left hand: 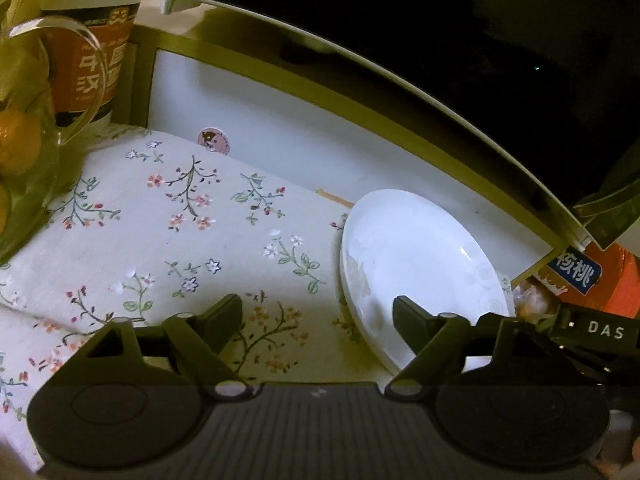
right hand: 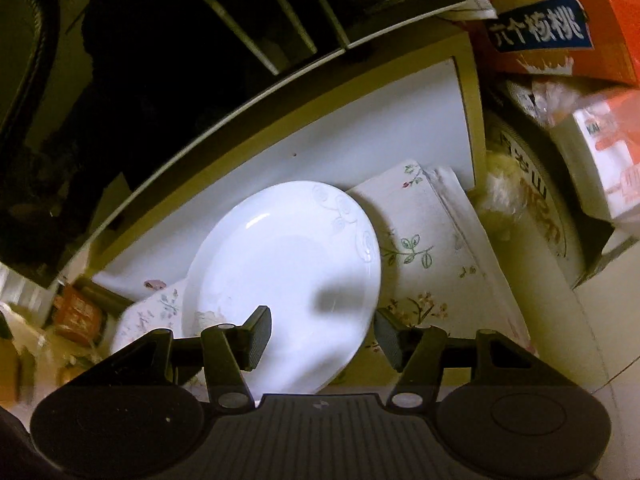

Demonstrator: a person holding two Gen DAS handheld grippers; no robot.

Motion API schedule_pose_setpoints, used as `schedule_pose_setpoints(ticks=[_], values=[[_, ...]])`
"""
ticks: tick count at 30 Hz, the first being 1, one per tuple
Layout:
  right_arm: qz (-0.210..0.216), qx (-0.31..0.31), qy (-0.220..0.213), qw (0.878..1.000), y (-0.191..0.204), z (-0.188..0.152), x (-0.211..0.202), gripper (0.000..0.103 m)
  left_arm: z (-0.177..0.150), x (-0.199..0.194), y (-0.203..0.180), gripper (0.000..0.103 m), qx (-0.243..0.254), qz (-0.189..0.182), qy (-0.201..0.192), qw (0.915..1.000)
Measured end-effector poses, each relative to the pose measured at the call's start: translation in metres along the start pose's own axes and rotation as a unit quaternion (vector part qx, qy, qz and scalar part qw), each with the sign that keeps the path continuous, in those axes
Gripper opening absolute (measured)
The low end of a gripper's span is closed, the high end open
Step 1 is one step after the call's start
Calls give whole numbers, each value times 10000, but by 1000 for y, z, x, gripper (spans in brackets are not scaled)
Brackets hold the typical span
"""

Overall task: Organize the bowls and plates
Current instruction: 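Reach both grippers to the plain white plate by the microwave and grip its rim, then lift the white plate off the table with both grippers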

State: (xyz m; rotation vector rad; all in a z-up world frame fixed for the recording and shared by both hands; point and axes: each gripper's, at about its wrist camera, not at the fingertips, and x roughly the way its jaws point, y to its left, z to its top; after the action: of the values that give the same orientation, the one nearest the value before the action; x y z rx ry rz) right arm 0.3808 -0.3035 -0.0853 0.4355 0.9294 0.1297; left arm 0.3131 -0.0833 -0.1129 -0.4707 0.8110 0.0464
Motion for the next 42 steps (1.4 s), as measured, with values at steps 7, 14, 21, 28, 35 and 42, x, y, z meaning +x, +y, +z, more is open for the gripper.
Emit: schedule_pose_setpoints(ticks=[7,14,21,28,35,42], values=[[-111,74,163,9998,-5,-3,13,36,0,14,-8,37,165,-275,109,9994],[-284,66,99,9995,-5,-3,13,19,2,21,-6,22,100,-404,275,9988],[-301,118,90,9994,-10,-3,13,17,0,24,-9,16,138,-435,333,9984],[-297,126,104,9994,-11,-2,14,17,4,29,-4,16,20,-559,394,9977],[-315,96,104,9994,-10,-3,14,17,6,27,0,14,-54,-564,403,9976],[-357,6,51,9993,-7,-4,12,15,4,29,-8,13,215,-469,340,9981]])
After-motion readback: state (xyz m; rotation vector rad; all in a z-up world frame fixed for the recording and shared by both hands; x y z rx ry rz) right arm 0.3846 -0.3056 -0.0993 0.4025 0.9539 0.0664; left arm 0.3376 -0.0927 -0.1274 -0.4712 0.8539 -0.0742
